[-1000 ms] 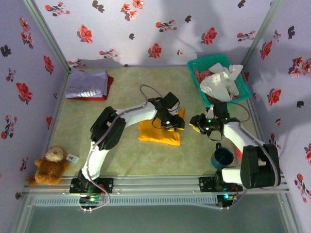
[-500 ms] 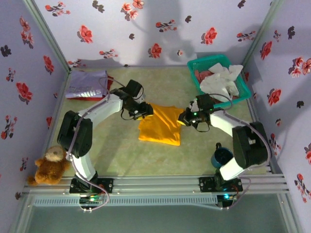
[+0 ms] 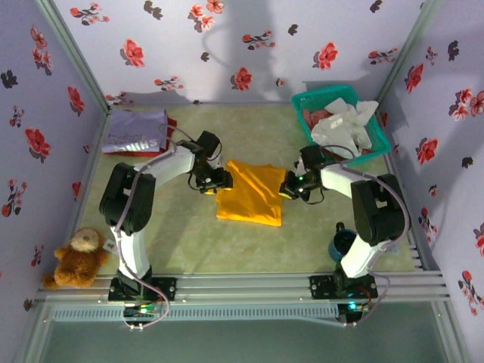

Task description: Fold and stack the t-shirts

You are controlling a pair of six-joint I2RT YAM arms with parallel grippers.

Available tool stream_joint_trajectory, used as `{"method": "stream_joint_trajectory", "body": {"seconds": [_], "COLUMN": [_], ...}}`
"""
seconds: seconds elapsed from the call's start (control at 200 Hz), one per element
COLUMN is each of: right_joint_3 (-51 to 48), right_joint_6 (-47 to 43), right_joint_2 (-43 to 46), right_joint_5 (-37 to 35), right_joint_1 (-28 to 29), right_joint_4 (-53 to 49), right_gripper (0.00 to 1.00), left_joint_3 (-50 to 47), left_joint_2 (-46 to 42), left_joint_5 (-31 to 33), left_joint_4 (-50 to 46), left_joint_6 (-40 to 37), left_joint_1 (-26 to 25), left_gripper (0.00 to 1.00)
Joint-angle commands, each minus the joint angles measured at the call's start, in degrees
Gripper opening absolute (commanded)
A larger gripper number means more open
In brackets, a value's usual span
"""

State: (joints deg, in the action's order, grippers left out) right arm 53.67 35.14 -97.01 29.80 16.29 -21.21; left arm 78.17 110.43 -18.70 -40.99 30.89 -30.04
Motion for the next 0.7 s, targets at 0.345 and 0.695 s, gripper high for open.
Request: {"method": "stream_joint_trajectory", "body": {"seconds": [0.345, 0.695], "right_joint_3": [0.12, 0.95], "right_joint_6": [-0.96, -3.86], "right_joint_2": [1.76, -4.29], "right_joint_5": [3.57, -2.88], "right_joint_1": [2.78, 2.99], "right_joint_4": [-3.28, -6.44], "right_gripper": [0.05, 0.03], "left_joint_3": [2.75, 3.47], "left_joint_2": [4.31, 7.13], "left_joint_5": [-2.65, -1.99], "left_joint_4": [2.04, 2.13], "left_joint_6": [-3.06, -2.51], "left_joint_1": [-0.05, -3.71], "left_gripper": [0.65, 0.65]}}
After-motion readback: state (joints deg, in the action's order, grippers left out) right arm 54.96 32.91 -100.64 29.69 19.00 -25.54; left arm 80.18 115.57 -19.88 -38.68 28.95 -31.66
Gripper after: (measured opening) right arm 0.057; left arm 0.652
